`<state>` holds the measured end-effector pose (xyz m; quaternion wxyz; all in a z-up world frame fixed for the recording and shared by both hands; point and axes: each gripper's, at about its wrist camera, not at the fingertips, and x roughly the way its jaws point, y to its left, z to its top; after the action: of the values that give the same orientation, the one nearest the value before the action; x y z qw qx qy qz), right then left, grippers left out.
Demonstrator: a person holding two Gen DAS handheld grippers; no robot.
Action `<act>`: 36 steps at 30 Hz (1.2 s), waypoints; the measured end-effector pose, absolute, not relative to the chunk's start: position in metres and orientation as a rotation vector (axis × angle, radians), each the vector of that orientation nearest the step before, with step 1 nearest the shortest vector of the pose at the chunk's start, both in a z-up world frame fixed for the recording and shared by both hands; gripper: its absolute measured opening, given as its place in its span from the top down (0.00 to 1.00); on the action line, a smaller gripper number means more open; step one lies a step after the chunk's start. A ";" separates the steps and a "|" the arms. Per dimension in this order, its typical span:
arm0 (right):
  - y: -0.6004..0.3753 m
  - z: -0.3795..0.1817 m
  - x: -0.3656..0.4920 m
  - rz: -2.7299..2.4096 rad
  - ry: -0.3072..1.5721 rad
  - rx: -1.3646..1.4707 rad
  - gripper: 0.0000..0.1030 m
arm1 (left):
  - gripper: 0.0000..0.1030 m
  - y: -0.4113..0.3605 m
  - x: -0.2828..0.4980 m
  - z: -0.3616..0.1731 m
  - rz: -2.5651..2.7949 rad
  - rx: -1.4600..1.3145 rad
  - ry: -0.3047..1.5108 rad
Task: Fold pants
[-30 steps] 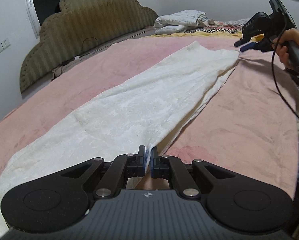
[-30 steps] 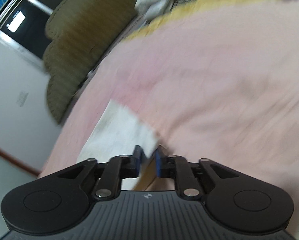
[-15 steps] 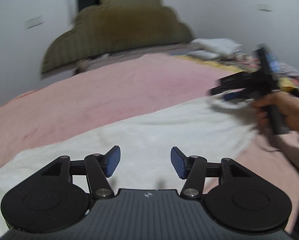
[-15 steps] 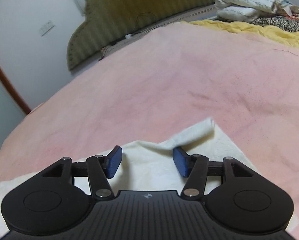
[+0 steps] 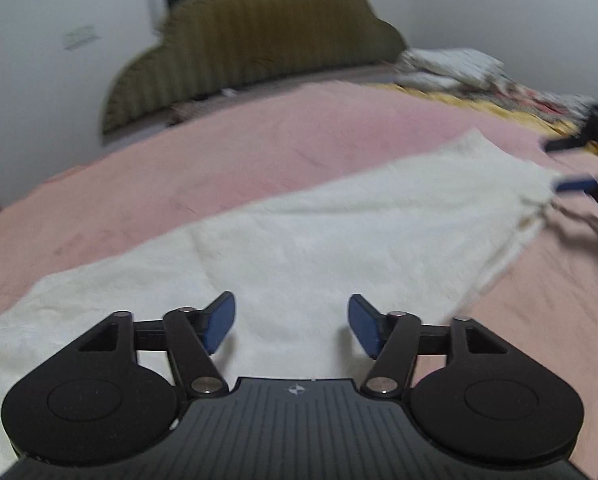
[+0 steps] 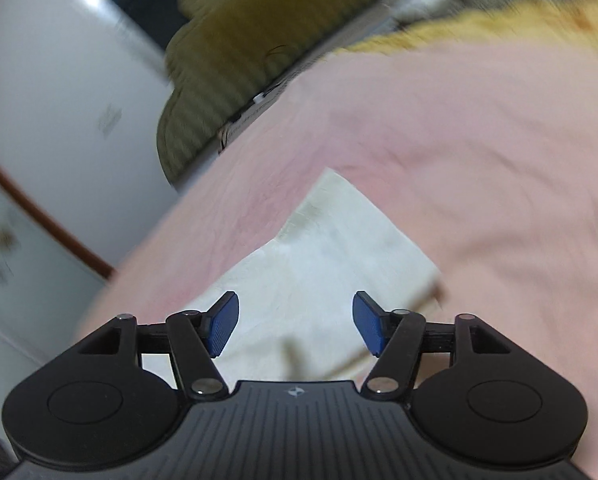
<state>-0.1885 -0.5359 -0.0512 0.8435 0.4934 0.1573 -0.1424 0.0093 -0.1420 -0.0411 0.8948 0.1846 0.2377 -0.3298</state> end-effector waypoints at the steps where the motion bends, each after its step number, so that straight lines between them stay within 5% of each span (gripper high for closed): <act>1: -0.536 -0.058 -0.193 -0.278 0.332 1.085 0.38 | 0.23 -0.143 0.008 -0.042 -0.645 0.363 0.469; 9: -0.531 -0.081 -0.187 -0.221 0.343 1.106 0.40 | 0.20 -0.137 0.011 -0.059 -0.512 0.240 0.577; 14: -0.542 -0.089 -0.174 -0.293 0.217 1.093 0.42 | 0.07 -0.130 0.015 -0.067 -0.507 0.202 0.598; 21: -0.534 -0.085 -0.135 -0.442 0.203 0.867 0.41 | 0.03 -0.129 0.018 -0.068 -0.507 0.183 0.611; 24: -0.531 -0.078 -0.127 -0.420 0.239 0.801 0.22 | 0.03 -0.129 0.019 -0.067 -0.510 0.180 0.612; 36: -0.532 -0.081 -0.131 -0.387 0.216 0.809 0.14 | 0.01 -0.122 0.019 -0.066 -0.542 0.135 0.610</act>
<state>-0.1311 -0.5319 -0.0808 0.8954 0.3905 0.1044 -0.1868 0.0189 -0.1215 -0.0664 0.9157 0.0655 0.2966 -0.2633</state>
